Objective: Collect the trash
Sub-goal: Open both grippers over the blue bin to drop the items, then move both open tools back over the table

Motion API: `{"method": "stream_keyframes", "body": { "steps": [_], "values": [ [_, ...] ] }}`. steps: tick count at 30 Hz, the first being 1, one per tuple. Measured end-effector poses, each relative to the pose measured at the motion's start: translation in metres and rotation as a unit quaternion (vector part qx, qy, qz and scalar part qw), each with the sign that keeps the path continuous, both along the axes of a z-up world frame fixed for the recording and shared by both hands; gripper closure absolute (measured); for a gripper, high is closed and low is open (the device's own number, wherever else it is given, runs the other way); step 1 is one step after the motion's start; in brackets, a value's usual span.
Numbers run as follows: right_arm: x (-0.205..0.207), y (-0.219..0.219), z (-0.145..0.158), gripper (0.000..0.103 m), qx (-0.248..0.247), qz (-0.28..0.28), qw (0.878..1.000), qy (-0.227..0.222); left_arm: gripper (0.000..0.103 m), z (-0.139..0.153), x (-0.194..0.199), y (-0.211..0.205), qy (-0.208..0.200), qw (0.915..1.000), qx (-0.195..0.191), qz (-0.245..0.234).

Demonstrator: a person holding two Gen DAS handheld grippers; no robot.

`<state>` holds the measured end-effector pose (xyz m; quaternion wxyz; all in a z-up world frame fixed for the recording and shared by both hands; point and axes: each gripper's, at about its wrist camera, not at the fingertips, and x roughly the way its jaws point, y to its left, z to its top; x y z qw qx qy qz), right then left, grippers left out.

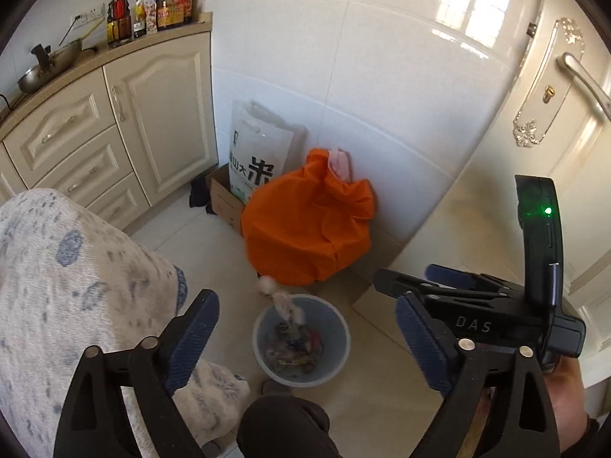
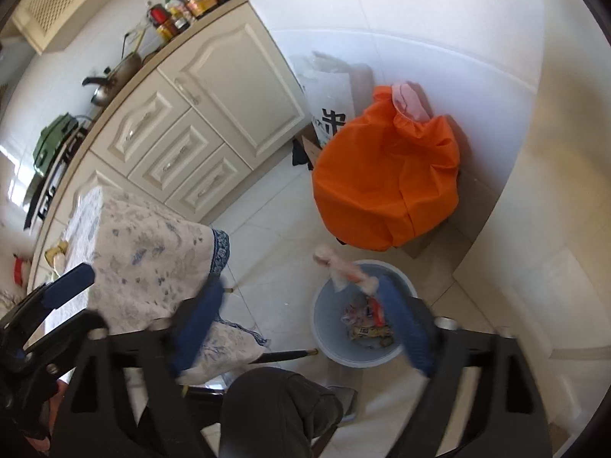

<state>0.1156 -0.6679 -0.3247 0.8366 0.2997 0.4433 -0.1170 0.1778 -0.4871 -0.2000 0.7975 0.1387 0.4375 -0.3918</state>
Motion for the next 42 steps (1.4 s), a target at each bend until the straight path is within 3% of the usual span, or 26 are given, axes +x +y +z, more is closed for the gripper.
{"method": "stream_keyframes", "body": {
  "steps": [5,11,28,34,42],
  "values": [
    [-0.003,0.005,0.008,0.0,-0.015,-0.011,1.0,0.003,0.002,0.003,-0.026,0.04,-0.014,0.9999,-0.004,0.007],
    [-0.007,0.017,0.023,0.0,-0.024,-0.007,1.0,-0.006,0.001,0.029,-0.047,0.084,-0.036,0.9989,-0.023,0.02],
    [0.002,0.1,0.124,0.0,-0.08,0.047,0.992,-0.085,0.001,0.091,-0.086,0.223,-0.089,0.9864,-0.081,0.112],
    [0.011,0.146,0.163,0.0,-0.104,0.083,0.984,-0.123,0.001,0.115,-0.087,0.282,-0.106,0.9768,-0.104,0.155],
    [0.027,0.22,0.207,0.0,-0.141,0.142,0.965,-0.169,0.001,0.136,-0.092,0.362,-0.14,0.9535,-0.133,0.231]
  ]
}}
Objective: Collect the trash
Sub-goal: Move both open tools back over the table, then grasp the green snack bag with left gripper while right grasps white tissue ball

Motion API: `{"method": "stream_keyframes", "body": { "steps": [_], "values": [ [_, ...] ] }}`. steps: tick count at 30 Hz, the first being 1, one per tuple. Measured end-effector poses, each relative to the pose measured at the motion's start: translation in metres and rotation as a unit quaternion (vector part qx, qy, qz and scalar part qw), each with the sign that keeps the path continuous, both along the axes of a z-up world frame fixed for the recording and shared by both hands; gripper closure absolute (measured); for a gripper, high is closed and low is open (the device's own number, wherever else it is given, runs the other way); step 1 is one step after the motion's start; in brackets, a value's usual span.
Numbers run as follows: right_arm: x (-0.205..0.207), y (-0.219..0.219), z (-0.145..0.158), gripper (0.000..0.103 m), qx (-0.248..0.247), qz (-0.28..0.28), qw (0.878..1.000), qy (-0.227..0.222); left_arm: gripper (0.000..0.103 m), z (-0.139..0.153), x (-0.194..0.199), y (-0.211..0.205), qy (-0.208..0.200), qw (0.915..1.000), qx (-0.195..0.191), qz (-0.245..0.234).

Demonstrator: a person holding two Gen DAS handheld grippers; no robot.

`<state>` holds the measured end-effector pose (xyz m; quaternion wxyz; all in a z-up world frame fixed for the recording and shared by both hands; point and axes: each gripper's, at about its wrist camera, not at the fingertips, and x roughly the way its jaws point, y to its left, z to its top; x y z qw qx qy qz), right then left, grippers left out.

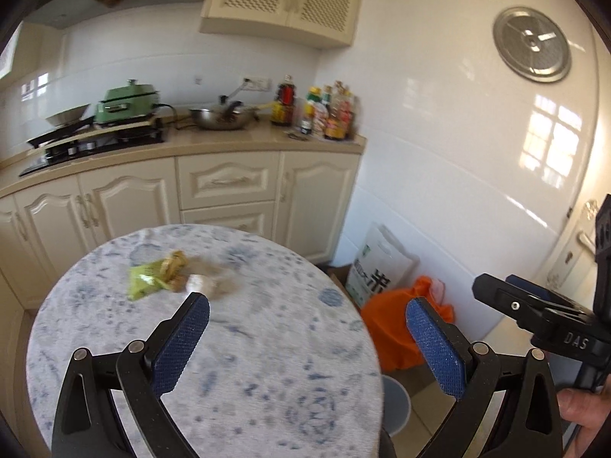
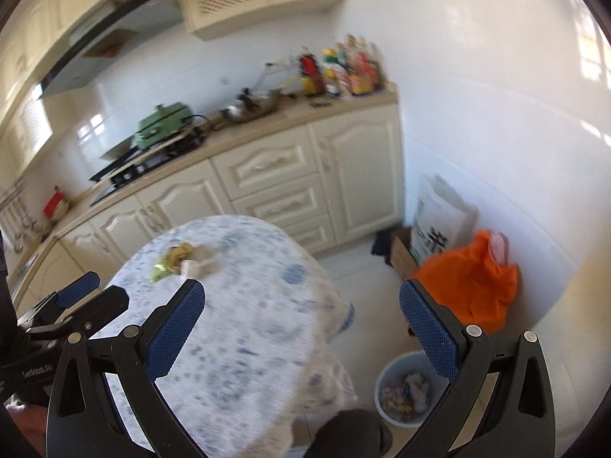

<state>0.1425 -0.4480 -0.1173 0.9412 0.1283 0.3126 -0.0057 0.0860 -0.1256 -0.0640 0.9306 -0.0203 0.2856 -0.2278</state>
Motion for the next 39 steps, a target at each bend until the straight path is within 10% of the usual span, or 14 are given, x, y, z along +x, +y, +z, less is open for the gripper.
{"method": "stream_keyframes", "body": {
  "steps": [13,29,39],
  "values": [
    [0.05,0.132,0.012,0.0,-0.064,0.117,0.99,-0.035,0.001,-0.015,0.003,0.12,-0.008,0.9911,-0.005,0.133],
    [0.185,0.191,-0.098,0.001,-0.066,0.166,0.981,0.081,0.001,-0.087,0.156,0.135,0.067,0.9832,0.055,0.161],
    [0.251,0.204,-0.17,0.039,-0.063,0.194,0.968,0.145,0.001,-0.156,0.275,0.099,0.105,0.9772,0.126,0.135]
  ]
}}
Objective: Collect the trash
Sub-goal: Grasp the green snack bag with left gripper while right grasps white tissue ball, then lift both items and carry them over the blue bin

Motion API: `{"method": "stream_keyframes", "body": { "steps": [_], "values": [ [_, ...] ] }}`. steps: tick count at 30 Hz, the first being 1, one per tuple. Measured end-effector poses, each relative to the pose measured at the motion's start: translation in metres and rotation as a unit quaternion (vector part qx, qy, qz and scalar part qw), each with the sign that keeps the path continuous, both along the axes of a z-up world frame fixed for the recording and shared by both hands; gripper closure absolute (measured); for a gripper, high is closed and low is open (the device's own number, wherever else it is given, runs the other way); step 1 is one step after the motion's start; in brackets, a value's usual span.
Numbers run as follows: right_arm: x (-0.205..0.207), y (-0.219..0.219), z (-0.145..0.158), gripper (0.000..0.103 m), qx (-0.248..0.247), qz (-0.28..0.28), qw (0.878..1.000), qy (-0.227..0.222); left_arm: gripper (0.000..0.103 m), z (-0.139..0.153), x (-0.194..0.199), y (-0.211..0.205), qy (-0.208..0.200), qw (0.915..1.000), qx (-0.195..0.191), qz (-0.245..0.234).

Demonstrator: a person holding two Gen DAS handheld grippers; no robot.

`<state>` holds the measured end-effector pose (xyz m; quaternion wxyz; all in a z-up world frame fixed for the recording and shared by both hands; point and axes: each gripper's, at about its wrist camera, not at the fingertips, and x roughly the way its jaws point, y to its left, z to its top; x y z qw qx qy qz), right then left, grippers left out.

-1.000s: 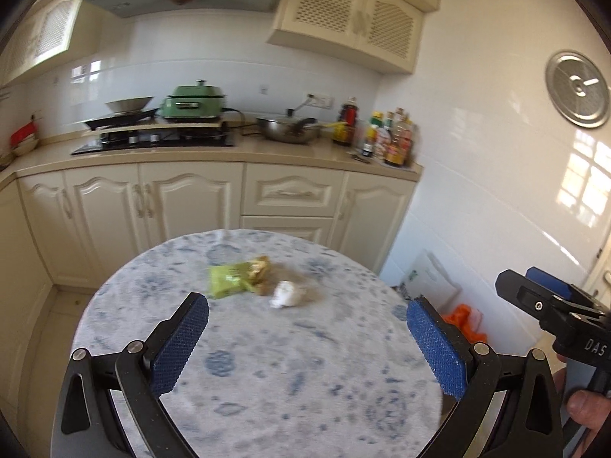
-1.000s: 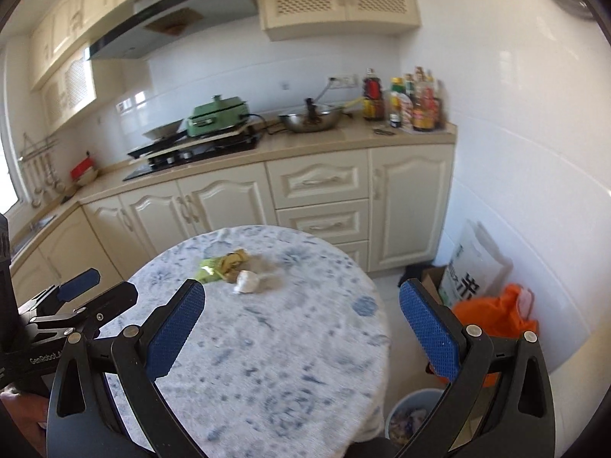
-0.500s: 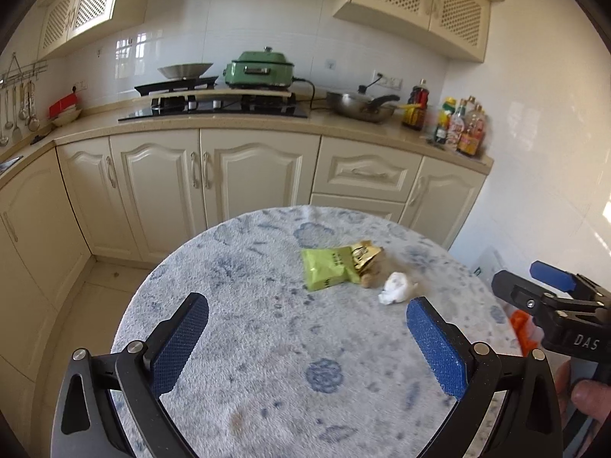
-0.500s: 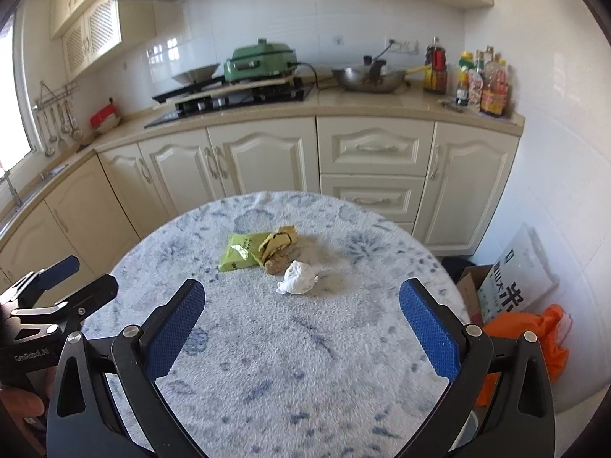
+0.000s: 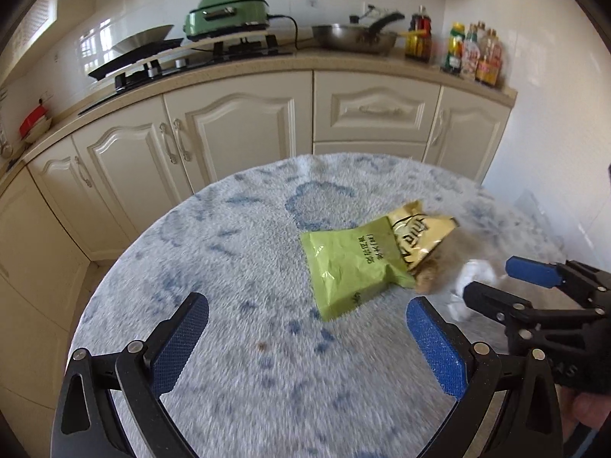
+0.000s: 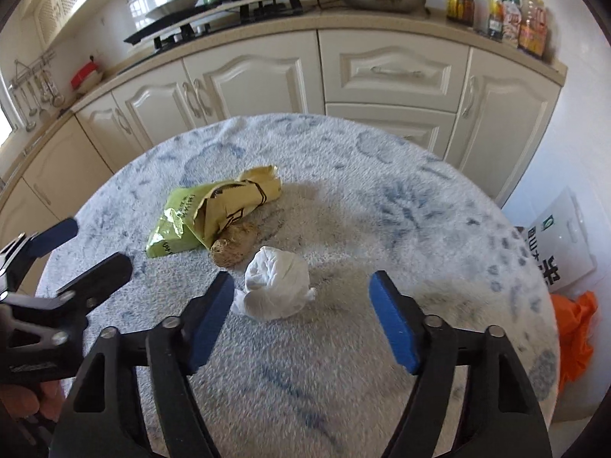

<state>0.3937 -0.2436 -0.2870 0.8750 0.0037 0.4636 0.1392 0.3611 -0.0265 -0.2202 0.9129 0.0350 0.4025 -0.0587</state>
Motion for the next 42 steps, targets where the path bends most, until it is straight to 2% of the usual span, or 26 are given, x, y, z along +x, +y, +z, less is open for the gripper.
{"method": "stream_keyframes", "body": {
  "steps": [4,6,8,12,14,20,21,23,24,26,28,31,36,42],
  "values": [
    [0.002,0.003,-0.007,0.054,0.001,0.016,1.0,-0.007,0.001,-0.02,0.034,-0.01,0.008,0.9997,0.015,-0.019],
    [0.002,0.002,-0.008,0.065,0.007,0.022,1.0,-0.009,0.001,-0.026,0.049,-0.017,0.006,0.9992,0.024,-0.032],
    [0.003,0.003,-0.008,0.068,0.006,0.026,1.0,-0.01,0.001,-0.029,0.063,-0.023,0.01,0.9984,0.03,-0.048],
    [0.005,0.006,-0.007,0.068,0.004,0.034,0.999,-0.01,0.001,-0.037,0.087,-0.033,0.011,0.9955,0.053,-0.078],
    [0.006,0.006,-0.006,0.067,0.007,0.033,0.999,-0.007,0.002,-0.04,0.093,-0.035,0.018,0.9944,0.051,-0.091],
    [0.01,0.007,-0.004,0.067,0.003,0.038,0.999,-0.008,0.002,-0.045,0.098,-0.036,0.011,0.9934,0.064,-0.095],
    [0.011,0.007,-0.005,0.067,0.003,0.039,0.999,-0.007,0.005,-0.047,0.103,-0.036,0.015,0.9931,0.053,-0.103],
    [0.013,0.008,-0.007,0.069,0.006,0.038,0.999,-0.003,0.036,-0.045,0.097,-0.031,0.026,0.9926,0.019,-0.117],
    [0.013,0.007,-0.007,0.07,0.01,0.036,0.999,-0.005,0.04,-0.046,0.1,-0.028,0.031,0.9927,-0.003,-0.116],
    [0.013,0.007,-0.008,0.07,0.015,0.036,0.999,-0.005,0.056,-0.047,0.1,-0.023,0.028,0.9933,-0.01,-0.112],
    [0.01,0.007,-0.008,0.071,0.019,0.035,0.999,-0.007,0.062,-0.048,0.097,-0.017,0.03,0.9937,-0.024,-0.106],
    [0.004,0.004,-0.007,0.071,0.026,0.033,0.999,-0.005,0.068,-0.051,0.088,-0.01,0.032,0.9939,-0.037,-0.099],
    [-0.022,-0.005,0.001,0.071,0.037,0.027,0.999,-0.003,0.071,-0.05,0.055,0.008,0.036,0.9935,-0.07,-0.082],
    [-0.065,-0.023,0.021,0.071,0.043,0.009,0.999,-0.011,0.071,-0.023,-0.02,0.021,0.018,0.9936,-0.1,-0.049]
  ]
}}
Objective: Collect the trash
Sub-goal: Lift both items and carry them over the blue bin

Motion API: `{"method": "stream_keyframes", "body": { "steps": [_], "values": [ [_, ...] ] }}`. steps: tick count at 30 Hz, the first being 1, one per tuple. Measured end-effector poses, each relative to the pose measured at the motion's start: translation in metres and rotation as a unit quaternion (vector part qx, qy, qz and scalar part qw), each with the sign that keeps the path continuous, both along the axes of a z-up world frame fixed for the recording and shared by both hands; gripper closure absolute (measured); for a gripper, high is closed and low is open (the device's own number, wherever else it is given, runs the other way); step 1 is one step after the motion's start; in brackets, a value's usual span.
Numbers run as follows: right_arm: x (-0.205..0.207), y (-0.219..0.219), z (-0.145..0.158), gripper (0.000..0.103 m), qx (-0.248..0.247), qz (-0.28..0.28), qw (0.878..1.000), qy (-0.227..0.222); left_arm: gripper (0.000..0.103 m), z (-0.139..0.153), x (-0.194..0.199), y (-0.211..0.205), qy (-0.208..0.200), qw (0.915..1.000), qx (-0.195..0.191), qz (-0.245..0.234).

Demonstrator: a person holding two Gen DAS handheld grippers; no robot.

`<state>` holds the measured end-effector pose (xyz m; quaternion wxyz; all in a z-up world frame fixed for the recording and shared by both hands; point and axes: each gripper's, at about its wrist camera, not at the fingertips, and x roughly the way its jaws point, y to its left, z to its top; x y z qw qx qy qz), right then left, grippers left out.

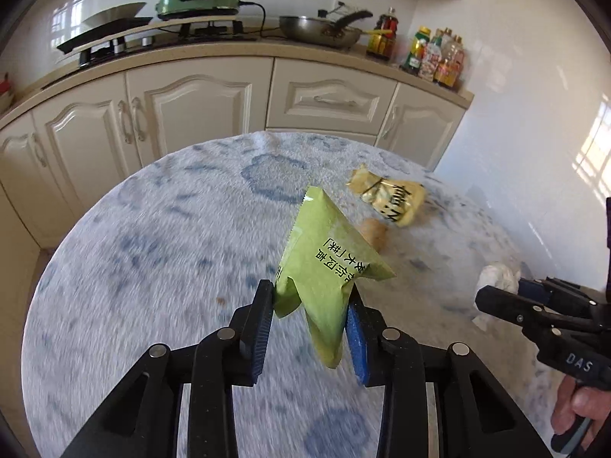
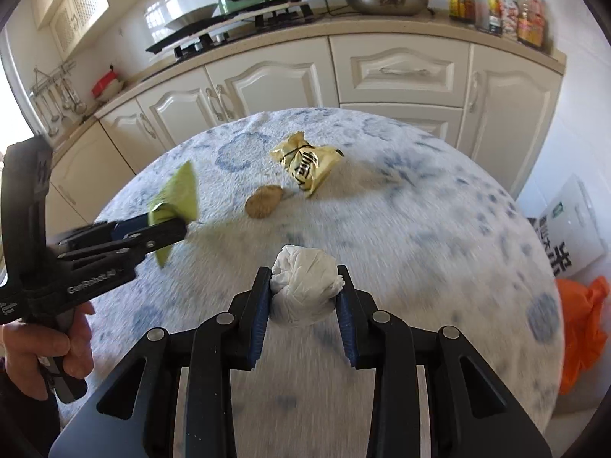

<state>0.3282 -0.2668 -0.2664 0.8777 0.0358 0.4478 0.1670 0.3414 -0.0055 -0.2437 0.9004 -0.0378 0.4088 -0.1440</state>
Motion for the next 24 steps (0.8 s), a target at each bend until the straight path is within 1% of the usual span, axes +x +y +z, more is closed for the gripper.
{"method": "stream_keyframes", "body": {
  "steps": [4,8,13,16,21,24],
  "values": [
    [-0.031,-0.013,0.017,0.071,0.004,-0.011,1.0,-0.011,0.071,0.023,-0.055,0.001,-0.017,0.9998,-0.011,0.005],
    [-0.063,-0.026,0.037,0.071,0.006,-0.022,0.999,-0.029,0.071,0.047,-0.106,-0.007,-0.039,0.9991,-0.014,0.001],
    [-0.102,-0.045,0.059,0.071,0.009,-0.036,0.998,-0.051,0.071,0.073,-0.153,-0.018,-0.06,0.9981,-0.016,0.004],
    [-0.12,-0.058,0.07,0.071,0.016,-0.045,0.997,-0.061,0.071,0.086,-0.186,-0.034,-0.074,0.9972,-0.011,-0.004],
    [-0.15,-0.085,0.086,0.071,0.026,-0.068,0.994,-0.083,0.071,0.108,-0.223,-0.064,-0.095,0.9949,-0.013,-0.03],
    [-0.166,-0.105,0.095,0.071,0.028,-0.084,0.992,-0.094,0.071,0.12,-0.234,-0.083,-0.106,0.9934,-0.015,-0.041]
  ]
}}
